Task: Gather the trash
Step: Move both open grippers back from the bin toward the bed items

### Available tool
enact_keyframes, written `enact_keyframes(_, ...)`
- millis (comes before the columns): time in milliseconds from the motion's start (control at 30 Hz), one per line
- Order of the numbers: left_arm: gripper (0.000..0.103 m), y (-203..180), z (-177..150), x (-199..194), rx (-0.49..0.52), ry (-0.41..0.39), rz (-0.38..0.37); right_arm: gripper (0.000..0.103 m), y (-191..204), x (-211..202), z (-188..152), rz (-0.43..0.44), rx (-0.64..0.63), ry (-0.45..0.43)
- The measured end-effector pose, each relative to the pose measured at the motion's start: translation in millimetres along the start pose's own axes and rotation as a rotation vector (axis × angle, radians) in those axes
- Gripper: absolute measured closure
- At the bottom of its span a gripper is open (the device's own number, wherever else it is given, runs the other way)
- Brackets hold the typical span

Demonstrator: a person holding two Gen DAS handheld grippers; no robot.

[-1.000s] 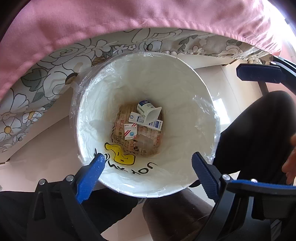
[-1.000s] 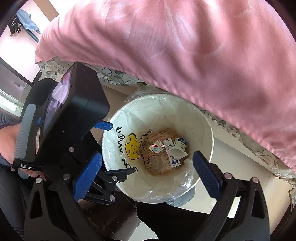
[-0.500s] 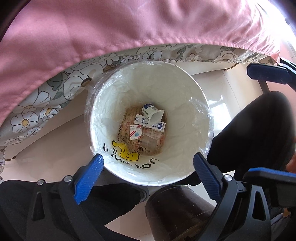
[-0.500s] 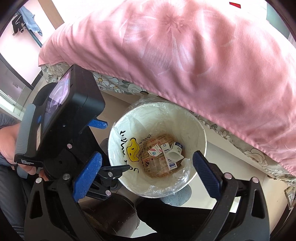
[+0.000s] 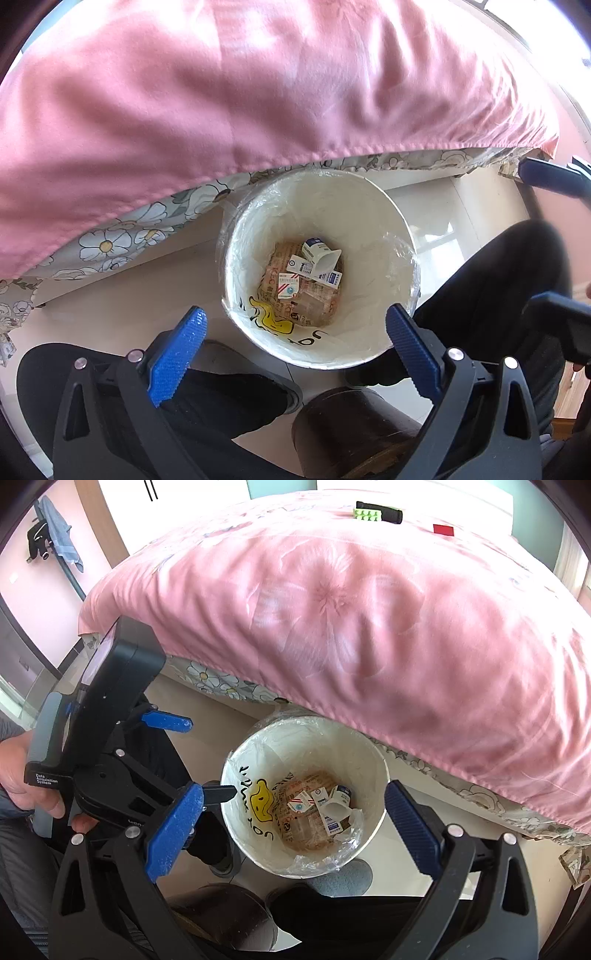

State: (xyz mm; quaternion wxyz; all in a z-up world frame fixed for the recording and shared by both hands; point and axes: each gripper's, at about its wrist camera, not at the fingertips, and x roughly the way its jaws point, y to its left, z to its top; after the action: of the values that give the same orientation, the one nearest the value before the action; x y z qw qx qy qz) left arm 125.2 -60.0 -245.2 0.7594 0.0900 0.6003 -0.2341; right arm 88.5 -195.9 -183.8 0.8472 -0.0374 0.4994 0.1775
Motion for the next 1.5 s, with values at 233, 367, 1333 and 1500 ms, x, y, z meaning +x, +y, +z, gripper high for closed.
enact_keyframes(233, 0.004, 5.9, 9.2, -26.1, -0.019, -0.058, 0.018, 0.007, -8.5, -25.1, 8.6, -0.026, 0.018, -0.064)
enact_keyframes(367, 0.004, 7.4, 17.2, -42.9, -0.022, -0.102, 0.033, 0.007, -13.8, -39.2, 18.7, -0.048, 0.038, -0.11)
enact_keyframes(1333, 0.004, 50.3, 139.5, -149.7, -0.072, -0.445, 0.24, 0.007, -108.0, -79.2, 146.4, -0.08, 0.143, -0.241)
enact_keyframes(1500, 0.004, 64.4, 166.1, -153.6, -0.088, -0.476, 0.225, 0.007, -124.4, -69.8, 164.6, -0.088, 0.155, -0.24)
